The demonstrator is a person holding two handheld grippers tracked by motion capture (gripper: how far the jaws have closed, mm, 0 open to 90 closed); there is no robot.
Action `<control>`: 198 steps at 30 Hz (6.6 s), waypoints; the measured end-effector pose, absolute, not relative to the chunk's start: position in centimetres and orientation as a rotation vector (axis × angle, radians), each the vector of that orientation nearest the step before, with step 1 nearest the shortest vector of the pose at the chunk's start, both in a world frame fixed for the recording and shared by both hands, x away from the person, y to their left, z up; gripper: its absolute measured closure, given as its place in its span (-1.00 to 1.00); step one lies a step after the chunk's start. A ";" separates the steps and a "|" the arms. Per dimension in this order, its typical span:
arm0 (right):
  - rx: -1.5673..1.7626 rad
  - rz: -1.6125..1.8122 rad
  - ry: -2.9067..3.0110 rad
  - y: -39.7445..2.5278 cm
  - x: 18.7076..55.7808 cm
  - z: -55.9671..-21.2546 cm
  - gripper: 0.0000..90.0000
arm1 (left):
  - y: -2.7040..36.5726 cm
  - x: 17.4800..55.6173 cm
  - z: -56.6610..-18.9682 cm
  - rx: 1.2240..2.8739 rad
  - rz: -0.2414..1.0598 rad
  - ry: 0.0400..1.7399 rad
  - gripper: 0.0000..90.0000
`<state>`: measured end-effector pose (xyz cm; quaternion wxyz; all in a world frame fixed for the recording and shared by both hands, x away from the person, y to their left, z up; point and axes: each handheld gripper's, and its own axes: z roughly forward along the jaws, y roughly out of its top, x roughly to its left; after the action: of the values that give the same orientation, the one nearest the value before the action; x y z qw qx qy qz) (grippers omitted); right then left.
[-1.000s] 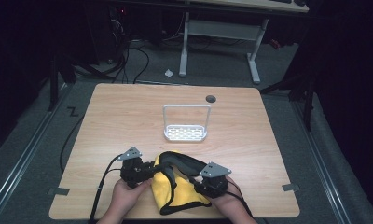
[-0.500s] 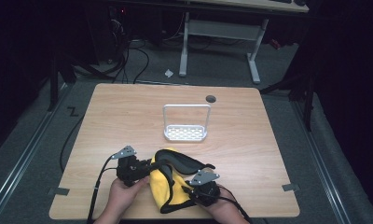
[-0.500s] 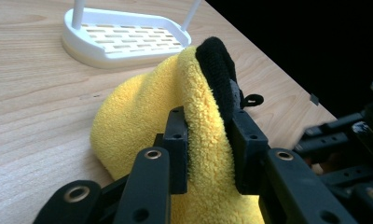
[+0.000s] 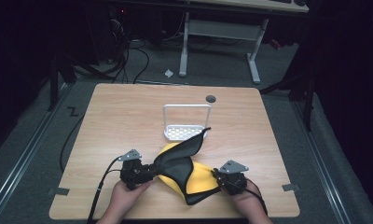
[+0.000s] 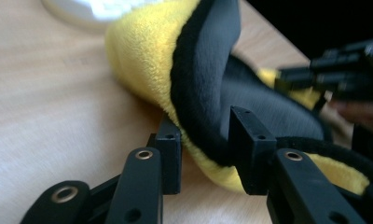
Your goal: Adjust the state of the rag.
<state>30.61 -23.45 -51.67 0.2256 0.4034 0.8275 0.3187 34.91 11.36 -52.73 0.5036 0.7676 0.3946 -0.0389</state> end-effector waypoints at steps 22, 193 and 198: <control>1.220 0.821 2.223 -26.5 31.4 -52.1 0.81 | 6.5 38.9 -49.0 1.865 0.054 0.894 0.01; 1.299 0.849 2.170 -28.0 32.7 -51.2 0.64 | 16.9 34.0 -49.8 1.870 0.338 1.138 0.50; 1.274 0.819 2.221 -27.1 33.1 -51.5 0.82 | 14.5 34.6 -52.7 2.057 0.252 1.146 0.71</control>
<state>33.13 -27.08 -51.50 0.2246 0.4616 0.8052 0.2969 34.59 14.51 -52.69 0.3770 0.8045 0.4483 0.0984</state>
